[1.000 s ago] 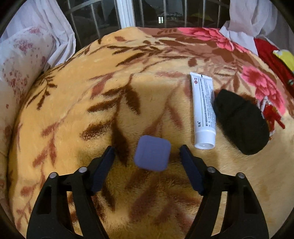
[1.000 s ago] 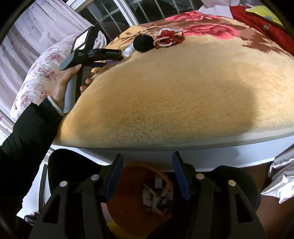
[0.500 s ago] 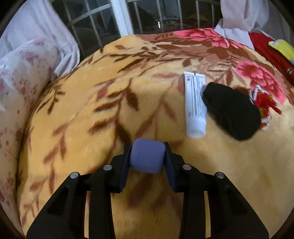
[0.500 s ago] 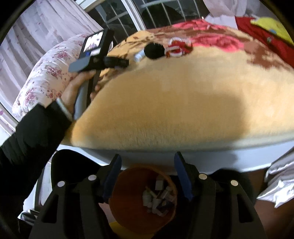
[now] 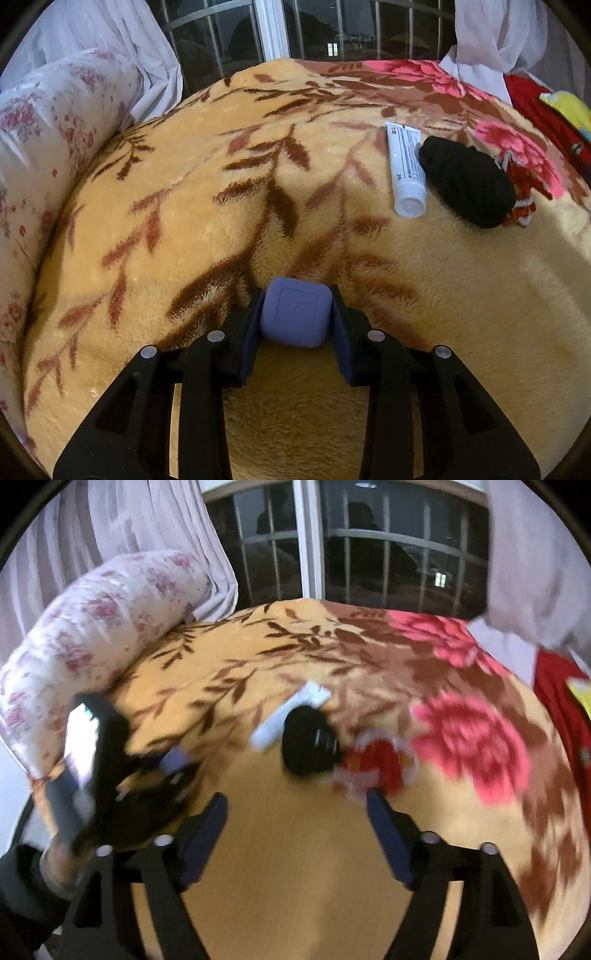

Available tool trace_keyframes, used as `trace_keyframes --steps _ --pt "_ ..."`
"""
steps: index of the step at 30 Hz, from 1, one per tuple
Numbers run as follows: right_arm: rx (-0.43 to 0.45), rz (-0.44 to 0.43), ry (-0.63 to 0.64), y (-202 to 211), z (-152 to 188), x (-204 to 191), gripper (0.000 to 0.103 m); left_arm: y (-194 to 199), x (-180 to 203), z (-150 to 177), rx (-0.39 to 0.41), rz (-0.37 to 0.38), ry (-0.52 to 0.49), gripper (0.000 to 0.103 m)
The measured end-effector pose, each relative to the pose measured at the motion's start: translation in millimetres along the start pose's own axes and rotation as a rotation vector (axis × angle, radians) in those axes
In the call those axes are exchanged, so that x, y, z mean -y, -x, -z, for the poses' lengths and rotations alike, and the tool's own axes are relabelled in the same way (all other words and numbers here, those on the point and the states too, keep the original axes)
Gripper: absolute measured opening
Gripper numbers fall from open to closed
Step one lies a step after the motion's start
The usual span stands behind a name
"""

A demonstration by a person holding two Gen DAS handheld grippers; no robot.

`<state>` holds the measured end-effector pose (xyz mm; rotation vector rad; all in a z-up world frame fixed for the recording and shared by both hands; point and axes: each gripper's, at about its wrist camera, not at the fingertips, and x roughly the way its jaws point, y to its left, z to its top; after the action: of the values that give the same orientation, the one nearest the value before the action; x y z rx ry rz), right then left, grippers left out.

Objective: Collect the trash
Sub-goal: 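Grasp the black pouch with the right gripper while the left holds the case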

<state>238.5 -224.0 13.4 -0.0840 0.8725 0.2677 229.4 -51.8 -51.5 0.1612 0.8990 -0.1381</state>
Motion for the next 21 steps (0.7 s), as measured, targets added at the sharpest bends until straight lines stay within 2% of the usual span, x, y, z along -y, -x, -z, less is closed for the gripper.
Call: trace_keyframes --steps 4,8,9,11,12,18,21 --pt "-0.103 0.001 0.018 -53 -32 4 0.079 -2 -6 0 -0.002 0.027 0.03 0.034" --pt "-0.194 -0.013 0.068 -93 -43 -3 0.078 -3 -6 -1 -0.002 0.027 0.028 0.034" --pt "-0.234 -0.016 0.086 -103 -43 -3 0.076 -3 -6 -1 -0.003 0.029 0.031 0.034" --pt "-0.307 -0.002 0.11 -122 -38 -5 0.058 -4 -6 -2 -0.003 0.034 0.035 0.034" --pt "-0.316 0.005 0.112 -130 -33 -4 0.055 -4 -6 -2 -0.003 0.035 0.036 0.034" --pt "-0.226 0.033 0.036 -107 -23 -6 0.047 -4 -6 -2 -0.002 0.036 0.037 0.034" --pt "-0.157 0.001 -0.001 -79 -15 -13 0.047 -4 -7 -2 -0.002 0.035 0.036 0.034"
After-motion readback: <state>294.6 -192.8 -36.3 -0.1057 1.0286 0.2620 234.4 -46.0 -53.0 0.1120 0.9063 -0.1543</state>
